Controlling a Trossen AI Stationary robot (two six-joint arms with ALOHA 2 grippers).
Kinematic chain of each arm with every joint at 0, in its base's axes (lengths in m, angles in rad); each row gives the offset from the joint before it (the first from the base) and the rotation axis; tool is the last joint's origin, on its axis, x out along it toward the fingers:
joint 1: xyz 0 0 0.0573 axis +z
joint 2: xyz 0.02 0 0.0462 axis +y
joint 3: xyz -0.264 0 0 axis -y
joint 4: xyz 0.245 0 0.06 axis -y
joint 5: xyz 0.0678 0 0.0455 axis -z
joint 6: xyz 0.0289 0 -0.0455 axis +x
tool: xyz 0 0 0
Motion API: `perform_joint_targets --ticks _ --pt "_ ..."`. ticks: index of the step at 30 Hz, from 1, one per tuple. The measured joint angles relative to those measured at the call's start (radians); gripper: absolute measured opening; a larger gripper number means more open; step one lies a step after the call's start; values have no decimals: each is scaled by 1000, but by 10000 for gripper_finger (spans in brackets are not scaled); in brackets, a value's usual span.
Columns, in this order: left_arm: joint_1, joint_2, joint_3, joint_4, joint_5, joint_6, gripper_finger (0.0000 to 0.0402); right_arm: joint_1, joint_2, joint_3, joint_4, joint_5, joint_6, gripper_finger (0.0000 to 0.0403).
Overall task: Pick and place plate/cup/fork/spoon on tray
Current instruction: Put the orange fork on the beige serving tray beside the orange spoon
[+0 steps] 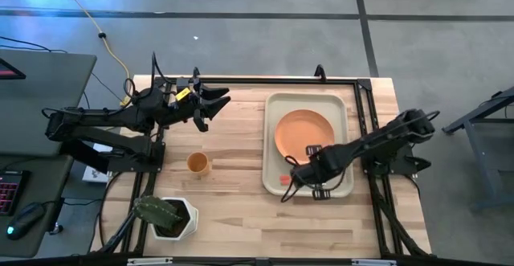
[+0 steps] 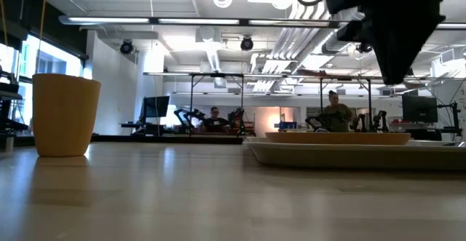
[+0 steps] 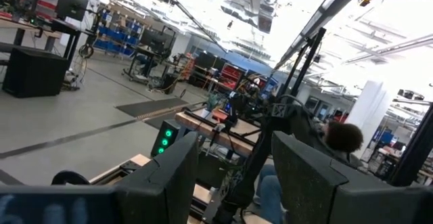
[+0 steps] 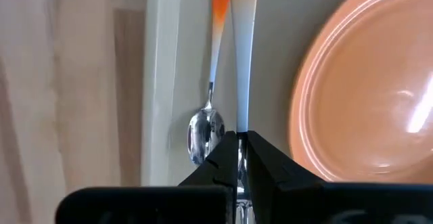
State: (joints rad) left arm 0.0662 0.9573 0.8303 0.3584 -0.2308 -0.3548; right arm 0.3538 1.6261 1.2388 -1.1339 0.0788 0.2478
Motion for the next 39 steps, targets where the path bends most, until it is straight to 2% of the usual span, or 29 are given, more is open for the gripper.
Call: perform_joint_targets --ticks 8,25,39 --pt "0 0 0 1 4 0 179 0 88 -37 26 -11 66 4" --pt "0 0 0 6 4 -1 179 -41 88 -180 208 -57 110 4" --pt "0 0 0 6 4 -1 179 -121 88 -187 229 -50 -43 4"
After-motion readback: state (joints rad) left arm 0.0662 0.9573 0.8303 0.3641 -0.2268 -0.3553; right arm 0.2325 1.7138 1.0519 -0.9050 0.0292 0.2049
